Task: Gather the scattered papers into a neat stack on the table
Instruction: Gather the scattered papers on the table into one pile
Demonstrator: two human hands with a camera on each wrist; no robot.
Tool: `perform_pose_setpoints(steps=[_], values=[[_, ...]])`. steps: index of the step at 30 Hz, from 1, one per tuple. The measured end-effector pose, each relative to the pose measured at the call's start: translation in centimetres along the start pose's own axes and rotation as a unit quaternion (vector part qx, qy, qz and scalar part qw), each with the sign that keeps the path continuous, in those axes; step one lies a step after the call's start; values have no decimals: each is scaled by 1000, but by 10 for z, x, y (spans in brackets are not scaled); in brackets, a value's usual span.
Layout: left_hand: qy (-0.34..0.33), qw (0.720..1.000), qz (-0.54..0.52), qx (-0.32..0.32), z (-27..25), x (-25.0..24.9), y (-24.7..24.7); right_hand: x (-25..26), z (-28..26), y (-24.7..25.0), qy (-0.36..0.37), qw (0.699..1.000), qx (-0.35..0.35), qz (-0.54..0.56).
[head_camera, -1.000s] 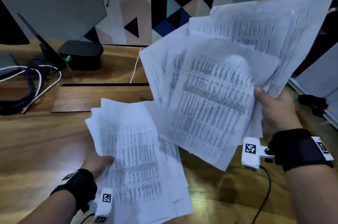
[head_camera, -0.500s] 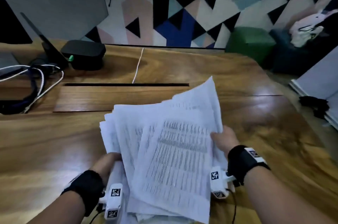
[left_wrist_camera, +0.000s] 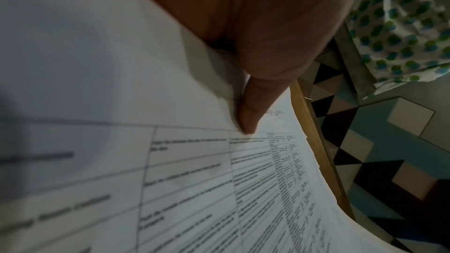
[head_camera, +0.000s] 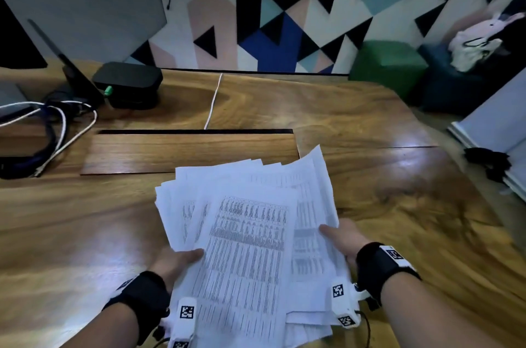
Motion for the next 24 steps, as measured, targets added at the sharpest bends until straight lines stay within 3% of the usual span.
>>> perform_pose_setpoints(steps=[3,5,7,9,11,12,14,16,20,24], values=[[4,1000,-17,-1,1,3,2,20,-6,56,66,981,-178,-32],[4,1000,-17,-3,3,6,3,40,-22,89,111,960,-242,85],[4,1000,-10,-10,4,7,3,61,-41,110,142,937,-226,226],[10,1000,2,-21,4,8,4,80,-52,114,156,908,-149,358],[14,999,5,-31,6,9,5,93,-58,98,144,902,-77,401],[18,999,7,-33,6,10,5,94,-53,85,137,918,-66,365],[28,999,14,-31,6,8,5,84,-42,52,115,972,-87,188],[40,999,-8,-33,5,7,3,58,-26,11,78,993,-83,-3],[20,996,-87,6,11,0,-7,13,-10,-41,17,982,-54,-178],[-20,996,-56,71,7,-7,-24,2,-13,-79,59,975,0,-216]])
Point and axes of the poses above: each hand's wrist, its own z-axis towards the middle knuckle, its own y-axis out of the back of the hand, x = y × z, the point moved 8 cm from there along z, towards the middle knuckle, and after that the axes turned 14 degrees about -y, right-handed, at the moved point
